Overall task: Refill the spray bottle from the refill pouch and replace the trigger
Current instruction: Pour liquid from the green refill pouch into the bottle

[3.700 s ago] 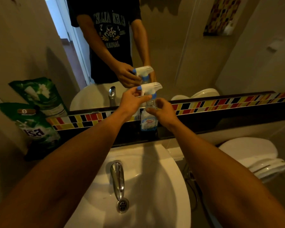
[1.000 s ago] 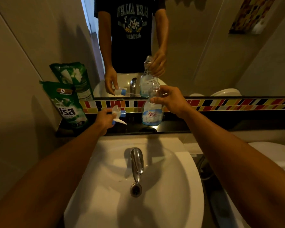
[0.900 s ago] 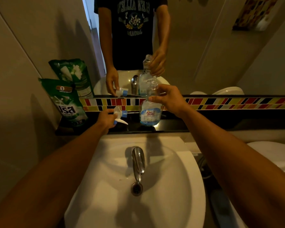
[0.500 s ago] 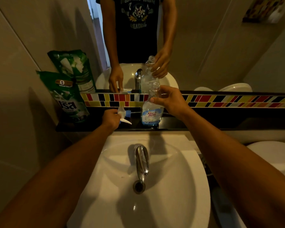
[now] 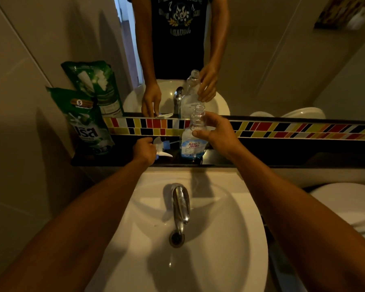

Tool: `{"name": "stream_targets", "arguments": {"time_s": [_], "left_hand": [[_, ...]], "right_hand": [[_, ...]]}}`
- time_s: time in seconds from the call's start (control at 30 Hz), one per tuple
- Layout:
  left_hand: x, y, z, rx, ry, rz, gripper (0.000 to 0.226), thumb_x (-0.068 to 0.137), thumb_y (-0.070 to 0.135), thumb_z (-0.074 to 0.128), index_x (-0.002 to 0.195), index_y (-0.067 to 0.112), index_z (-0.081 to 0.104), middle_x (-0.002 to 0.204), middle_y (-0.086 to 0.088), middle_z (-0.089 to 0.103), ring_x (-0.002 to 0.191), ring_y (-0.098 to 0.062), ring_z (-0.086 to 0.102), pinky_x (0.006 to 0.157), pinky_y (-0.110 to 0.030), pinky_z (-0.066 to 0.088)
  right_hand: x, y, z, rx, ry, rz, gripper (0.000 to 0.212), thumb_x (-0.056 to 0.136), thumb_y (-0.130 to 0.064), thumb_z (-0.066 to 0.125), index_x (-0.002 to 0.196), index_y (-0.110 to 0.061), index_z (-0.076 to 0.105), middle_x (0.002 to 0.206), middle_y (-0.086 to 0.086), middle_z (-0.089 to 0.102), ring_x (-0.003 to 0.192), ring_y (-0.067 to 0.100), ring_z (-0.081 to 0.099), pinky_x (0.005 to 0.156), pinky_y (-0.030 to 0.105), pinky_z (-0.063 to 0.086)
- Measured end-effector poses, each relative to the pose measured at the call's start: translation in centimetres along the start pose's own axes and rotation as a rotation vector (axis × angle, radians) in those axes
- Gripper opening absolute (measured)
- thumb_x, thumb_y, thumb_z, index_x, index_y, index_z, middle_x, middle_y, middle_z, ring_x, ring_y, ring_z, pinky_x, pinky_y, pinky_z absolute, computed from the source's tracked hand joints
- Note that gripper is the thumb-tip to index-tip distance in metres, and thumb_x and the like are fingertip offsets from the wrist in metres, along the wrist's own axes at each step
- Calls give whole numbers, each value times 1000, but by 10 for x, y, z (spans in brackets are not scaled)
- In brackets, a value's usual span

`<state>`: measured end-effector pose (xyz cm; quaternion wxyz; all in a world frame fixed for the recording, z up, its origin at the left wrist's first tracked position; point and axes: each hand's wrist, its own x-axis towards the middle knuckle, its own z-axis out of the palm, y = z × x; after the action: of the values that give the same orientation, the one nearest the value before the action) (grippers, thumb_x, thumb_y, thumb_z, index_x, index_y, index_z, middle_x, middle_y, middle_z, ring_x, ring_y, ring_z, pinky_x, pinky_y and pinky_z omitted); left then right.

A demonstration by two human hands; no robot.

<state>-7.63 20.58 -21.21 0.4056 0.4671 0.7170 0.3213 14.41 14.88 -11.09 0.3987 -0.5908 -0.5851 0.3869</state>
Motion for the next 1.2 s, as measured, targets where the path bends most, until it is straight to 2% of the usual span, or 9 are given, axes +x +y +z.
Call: {"name": "stream_targets", "arguments": {"time_s": [0.13,0.23,0.33,0.47,0.63,0.73,0.87,1.03,1.2], "left_hand": [[-7,-6,-21,116,72,111,40,98,9,58,138,3,56,140,-17,57,126,-35,57,103,-38,48],[-20,-8,-49,242,143,233,38,94,17,64,131,8,63,133,-15,62,116,-33,62,98,-45,53],[-33,-5,-82,273,196,292,34,92,23,65,123,10,68,119,-15,68,107,-33,66,91,-46,55],[-51,-4,-126,276,248,323,30,88,28,65,114,14,70,107,-14,70,97,-35,66,84,-44,57],[-65,-5,-176,226,326,240,38,82,37,64,115,20,67,112,-8,70,97,-31,68,79,-41,57],[-65,-4,-199,165,370,236,30,89,24,58,118,17,63,112,-9,69,92,-26,64,73,-37,53],[-46,-3,-224,-11,350,201,53,95,13,50,147,18,44,142,-16,55,121,-36,60,95,-49,54],[-15,1,-237,-69,258,225,62,99,2,41,156,20,28,160,-12,34,141,-24,40,103,-36,46],[20,-6,-231,-184,161,294,59,98,2,48,153,17,33,150,-9,48,134,-23,49,104,-42,50]], "right_hand": [[-16,-4,10,-3,200,-22,77,89,-28,79,155,-23,39,151,3,48,130,14,50,101,37,53],[-33,-10,27,-60,438,-164,58,90,-38,74,140,-25,47,138,1,49,117,16,57,93,37,59],[-47,-19,50,-105,483,-279,37,92,-32,71,122,-29,49,122,-1,52,104,15,60,81,39,63],[-51,-34,84,-134,371,-341,25,96,-20,69,117,-18,55,108,1,57,84,10,59,71,28,57],[-35,-53,127,-83,161,-330,36,98,-21,66,132,-16,56,112,4,64,90,12,64,76,23,55],[-21,-65,151,-104,35,-284,43,100,-22,66,140,-15,54,122,6,65,99,14,64,80,28,55],[0,-70,186,-77,-111,-187,48,101,-22,65,146,-14,51,137,7,63,118,21,64,96,39,57],[21,-71,215,1,-184,-115,45,104,-7,57,149,-7,48,133,5,63,120,13,56,85,13,47],[41,-59,245,23,-165,-94,31,104,-11,58,134,-9,58,128,12,68,120,26,64,97,37,54]]}}
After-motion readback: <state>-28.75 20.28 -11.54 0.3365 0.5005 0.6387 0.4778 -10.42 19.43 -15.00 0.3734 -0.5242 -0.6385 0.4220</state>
